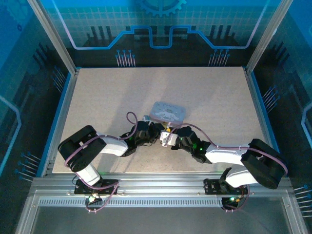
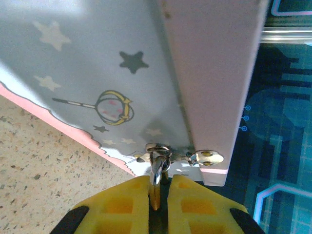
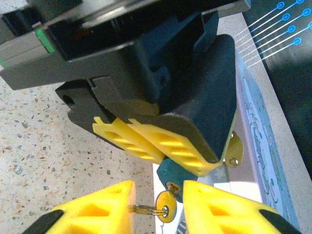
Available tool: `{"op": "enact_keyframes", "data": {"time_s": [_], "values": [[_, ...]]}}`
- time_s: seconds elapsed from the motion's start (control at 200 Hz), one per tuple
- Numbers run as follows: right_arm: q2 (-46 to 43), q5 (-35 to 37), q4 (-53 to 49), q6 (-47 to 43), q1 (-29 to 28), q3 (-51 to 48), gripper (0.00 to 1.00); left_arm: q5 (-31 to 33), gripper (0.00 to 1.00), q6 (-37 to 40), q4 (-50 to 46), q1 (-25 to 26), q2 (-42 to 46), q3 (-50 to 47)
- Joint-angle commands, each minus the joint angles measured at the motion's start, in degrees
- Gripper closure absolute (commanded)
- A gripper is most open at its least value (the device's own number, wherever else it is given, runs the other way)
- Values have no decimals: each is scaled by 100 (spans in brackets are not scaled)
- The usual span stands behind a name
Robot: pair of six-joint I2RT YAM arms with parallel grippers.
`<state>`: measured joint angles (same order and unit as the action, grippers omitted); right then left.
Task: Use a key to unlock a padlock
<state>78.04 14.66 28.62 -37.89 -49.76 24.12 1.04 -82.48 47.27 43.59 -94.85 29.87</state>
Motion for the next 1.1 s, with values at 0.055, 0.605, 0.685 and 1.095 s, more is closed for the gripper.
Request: {"op": "enact_keyframes", "data": {"time_s": [0.055, 0.605, 0.685, 1.095], "values": [[155, 363, 228, -40, -74, 128, 77, -135, 100, -8, 280, -36, 10, 151], [57, 620, 353, 11, 38, 24, 74, -130, 100, -42, 314, -27, -47, 133], [6, 576, 339, 10, 54, -8, 73, -142, 100, -52, 340, -30, -81, 141], [-241, 582, 304, 75, 200, -131, 72, -153, 100, -59, 332, -19, -130, 160]]}}
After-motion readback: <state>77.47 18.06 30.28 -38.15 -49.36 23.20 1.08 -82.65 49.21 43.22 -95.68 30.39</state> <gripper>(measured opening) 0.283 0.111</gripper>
